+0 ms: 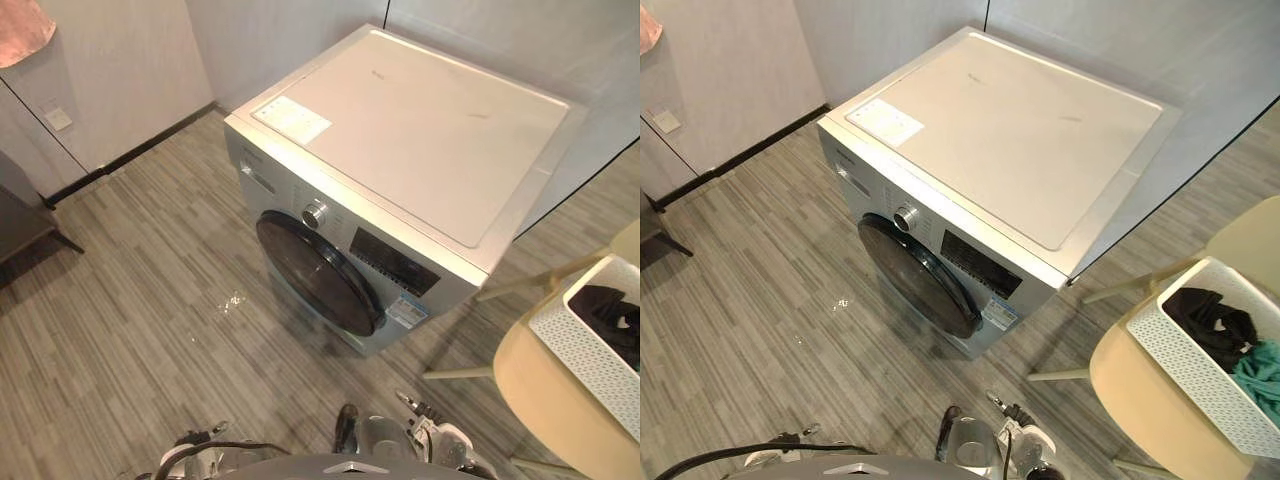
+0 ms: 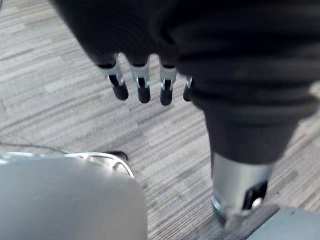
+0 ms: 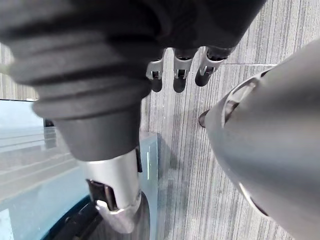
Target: Pick up the laundry basket with both hands and put the clothes into the washing machine.
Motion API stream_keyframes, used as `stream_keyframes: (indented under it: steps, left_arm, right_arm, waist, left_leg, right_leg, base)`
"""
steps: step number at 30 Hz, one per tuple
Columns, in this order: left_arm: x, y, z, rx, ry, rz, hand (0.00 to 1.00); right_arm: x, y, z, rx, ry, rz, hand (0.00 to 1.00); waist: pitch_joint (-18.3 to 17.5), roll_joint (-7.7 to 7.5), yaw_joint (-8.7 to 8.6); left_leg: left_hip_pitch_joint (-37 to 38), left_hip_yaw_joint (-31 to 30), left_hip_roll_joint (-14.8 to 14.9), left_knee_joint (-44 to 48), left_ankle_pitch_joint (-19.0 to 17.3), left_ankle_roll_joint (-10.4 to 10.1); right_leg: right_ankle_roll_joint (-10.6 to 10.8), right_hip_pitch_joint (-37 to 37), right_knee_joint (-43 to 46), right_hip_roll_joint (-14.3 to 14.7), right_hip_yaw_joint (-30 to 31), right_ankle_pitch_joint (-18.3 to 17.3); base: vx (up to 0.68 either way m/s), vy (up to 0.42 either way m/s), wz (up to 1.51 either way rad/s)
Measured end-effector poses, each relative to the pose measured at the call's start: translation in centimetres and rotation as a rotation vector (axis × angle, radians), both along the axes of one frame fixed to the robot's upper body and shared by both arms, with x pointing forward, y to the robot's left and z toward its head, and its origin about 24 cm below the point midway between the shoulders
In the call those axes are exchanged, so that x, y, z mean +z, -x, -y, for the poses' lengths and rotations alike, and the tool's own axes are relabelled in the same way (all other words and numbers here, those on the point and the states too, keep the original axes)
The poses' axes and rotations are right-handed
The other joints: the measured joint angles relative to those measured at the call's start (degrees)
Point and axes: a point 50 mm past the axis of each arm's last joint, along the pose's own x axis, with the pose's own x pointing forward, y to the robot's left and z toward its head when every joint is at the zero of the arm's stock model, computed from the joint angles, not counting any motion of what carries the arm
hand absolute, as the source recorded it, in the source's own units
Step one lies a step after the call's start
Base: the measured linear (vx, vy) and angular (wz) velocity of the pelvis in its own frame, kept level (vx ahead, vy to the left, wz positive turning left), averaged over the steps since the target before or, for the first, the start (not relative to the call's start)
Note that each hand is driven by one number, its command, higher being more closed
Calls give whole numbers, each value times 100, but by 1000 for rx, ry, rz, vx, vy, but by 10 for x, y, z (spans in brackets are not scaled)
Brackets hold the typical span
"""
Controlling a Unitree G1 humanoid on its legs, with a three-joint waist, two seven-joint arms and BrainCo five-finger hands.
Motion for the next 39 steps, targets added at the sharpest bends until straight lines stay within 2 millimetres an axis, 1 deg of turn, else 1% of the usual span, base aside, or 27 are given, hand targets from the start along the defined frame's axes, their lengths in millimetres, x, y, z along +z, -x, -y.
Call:
stream_keyframes:
  steps: [1, 2, 3, 4, 6, 8, 10, 12, 13, 14, 15, 16, 17, 19, 20, 21, 22, 23, 24, 25, 28, 29, 30, 31, 33, 37, 39]
  left_arm:
    - [0, 0, 1, 7, 3, 4, 0]
    - [0, 0, 0, 22, 0, 8, 0]
    - [1, 0, -1, 26, -6, 10, 0]
    - [1, 0, -3, 30, -12, 13, 0]
    - [2, -1, -6, 31, -20, 14, 0]
    - [1, 5, -7, 35, -19, -5, 0]
    - [0, 10, -7, 40, -17, -22, 0]
    - [-1, 13, -7, 57, -14, -26, 0]
    - [-1, 15, -7, 60, -14, -30, 0]
    - [-1, 17, -7, 71, -10, -35, 0]
    - [-3, 23, -4, 97, -2, -44, 0]
    - [-3, 27, -3, 107, 4, -53, 0]
    - [-5, 33, 0, 116, 9, -66, 0]
    - [-5, 35, 1, 120, 7, -75, 0]
    - [-5, 36, 2, 123, 4, -79, 0]
    - [-5, 37, 1, 128, 2, -81, 0]
    - [-5, 38, 2, 133, 5, -84, 0]
    - [-7, 42, 7, 144, 18, -102, 0]
    - [-8, 45, 10, 147, 26, -113, 0]
    - [-7, 45, 7, 143, 22, -120, 0]
    - [-5, 39, -1, 94, -10, -109, 0]
    - [-5, 37, -2, 83, -14, -101, 0]
    - [-3, 29, -2, 58, -20, -80, 0]
    - [-3, 25, -3, 43, -25, -72, 0]
    - [0, 13, -4, -3, -43, -32, 0]
    - [1, 8, -2, -48, -38, -14, 0]
    - [1, 9, -2, -76, -39, -19, 0]
  right_arm:
    - [1, -3, -2, 9, 1, 8, 0]
    - [3, -7, -2, 19, 10, 25, 0]
    - [3, -7, -3, 24, 12, 28, 0]
    - [7, -14, -6, 43, 17, 55, 0]
    - [12, -24, -6, 47, 27, 90, 0]
    - [12, -24, -5, 46, 31, 92, 0]
    - [11, -21, -6, 48, 28, 84, 0]
    - [8, -16, -10, 61, 22, 70, 0]
    - [7, -15, -11, 65, 19, 67, 0]
    - [8, -16, -13, 83, 20, 71, 0]
    - [11, -19, -14, 111, 31, 87, 0]
    - [12, -19, -13, 125, 40, 94, 0]
    - [13, -17, -11, 132, 52, 101, 0]
    - [18, -22, -8, 141, 77, 123, 0]
    - [24, -29, -7, 153, 95, 157, 0]
    - [31, -36, -7, 173, 112, 193, 0]
    - [34, -40, -7, 191, 122, 211, 0]
    - [37, -40, -6, 212, 139, 228, 0]
    - [38, -41, -5, 221, 146, 234, 0]
    - [38, -38, -9, 227, 140, 236, 0]
    - [25, -14, -25, 223, 62, 192, 0]
    - [25, -11, -26, 226, 53, 187, 0]
    - [27, -11, -26, 233, 52, 204, 0]
    - [30, -13, -26, 239, 51, 219, 0]
    - [40, -17, -27, 290, 54, 285, 0]
    - [55, -18, -24, 332, 70, 366, 0]
    - [70, -20, -22, 376, 113, 432, 0]
  waist:
    - [62, -22, 20]
    - [57, -21, 100]
    - [45, -40, 129]
    - [40, -104, 150]
    - [48, -159, 165]
    - [46, -174, 207]
    - [48, -177, 206]
    - [70, -224, 207]
    - [78, -224, 215]
    - [112, -202, 239]
    - [136, -142, 262]
    - [161, -100, 259]
    - [178, -86, 270]
    - [166, -38, 249]
    - [167, -34, 224]
    - [158, -38, 236]
    - [146, -25, 245]
    - [78, 80, 244]
    - [27, 185, 233]
    - [-45, 78, 223]
    - [-276, -126, 131]
    - [-319, -131, 126]
    - [-333, -125, 148]
    - [-332, -122, 142]
    - [-348, -96, 94]
    - [-391, -58, 99]
    - [-433, -58, 101]
  left_leg:
    - [70, -139, -84, -366, 168, -20]
    - [95, -169, -129, -475, 474, -62]
    - [120, -191, -150, -487, 509, -71]
    - [77, -251, -180, -494, 512, -66]
    - [13, -295, -224, -501, 513, -65]
    - [8, -293, -277, -485, 516, -61]
    - [-8, -289, -323, -387, 518, -58]
    - [-227, -273, -311, 216, 452, -53]
    - [-430, -260, -230, 725, 340, -60]
    - [-784, -258, -49, 1641, 246, -70]
    - [-1098, -322, 153, 2531, 267, -35]
    - [-1215, -419, 233, 2860, 305, 12]
    - [-1407, -614, 282, 3285, 380, 5]
    - [-1413, -672, 292, 3095, 172, 30]
    - [-1406, -713, 281, 2605, 23, 8]
    - [-1353, -748, 266, 1896, 14, -22]
    - [-1270, -753, 258, 1474, 92, -33]
    - [-1122, -763, 270, 767, 338, -52]
    - [-1070, -748, 291, 586, 530, -201]
    - [-954, -626, 125, 490, 496, -130]
    - [-658, -509, -304, -81, 639, 53]
    - [-640, -474, -358, -179, 668, 83]
    - [-581, -411, -449, -328, 704, 125]
    - [-575, -400, -482, -351, 706, 128]
    - [-564, -387, -542, -404, 708, 131]
    - [-454, -392, -493, -526, 708, 129]
    - [-431, -390, -458, -663, 771, 69]
  right_leg:
    - [1, 135, -49, 7, -50, 0]
    - [11, 207, -60, 15, -59, -6]
    - [49, 238, -99, 15, -49, 18]
    - [105, 264, -204, 11, -53, 51]
    - [220, 294, -408, -14, -74, 131]
    - [277, 350, -523, -45, -70, 201]
    - [295, 421, -587, -97, -72, 217]
    - [297, 527, -691, -140, -26, 204]
    - [290, 554, -735, -156, 22, 163]
    - [259, 598, -731, -120, 117, 78]
    - [241, 649, -705, -43, 217, 61]
    - [231, 707, -695, 2, 253, 49]
    - [232, 739, -627, -1, 361, 6]
    - [235, 671, -579, -28, 544, -1]
    - [252, 581, -546, -55, 670, 2]
    - [312, 445, -480, -106, 797, 13]
    - [351, 362, -432, -120, 879, 9]
    - [456, 185, -294, -96, 1022, -31]
    - [526, 132, -225, -88, 1070, -50]
    - [663, 166, -300, -224, 1214, 6]
    - [884, 522, -1056, -480, 1179, 419]
    - [906, 550, -1178, -511, 1177, 486]
    - [941, 620, -1410, -550, 1193, 621]
    - [959, 673, -1507, -569, 1197, 684]
    - [988, 750, -1742, -594, 1182, 835]
    - [979, 839, -1831, -512, 1162, 843]
    - [968, 824, -1904, -445, 1162, 852]
  base:
    - [14, 21, 16]
    - [0, 34, 11]
    - [-1, 56, 9]
    - [1, 91, 20]
    - [13, 94, 25]
    - [-6, 94, 8]
    - [-28, 70, 8]
    - [-63, -15, 7]
    - [-100, -36, -12]
    - [-117, -56, -37]
    - [-97, -58, -44]
    - [-54, -22, -49]
    - [1, 39, -48]
    - [7, 58, -45]
    - [2, 102, -44]
    - [6, 136, -49]
    - [32, 261, -62]
    - [44, 258, -54]
    - [68, 268, -55]
    - [110, 172, -26]
    - [172, 220, -1]
    - [160, 176, -8]
    - [115, 118, -13]
    - [130, 118, -14]
    - [114, 75, -7]
    - [53, -18, -3]
    - [18, -43, -6]
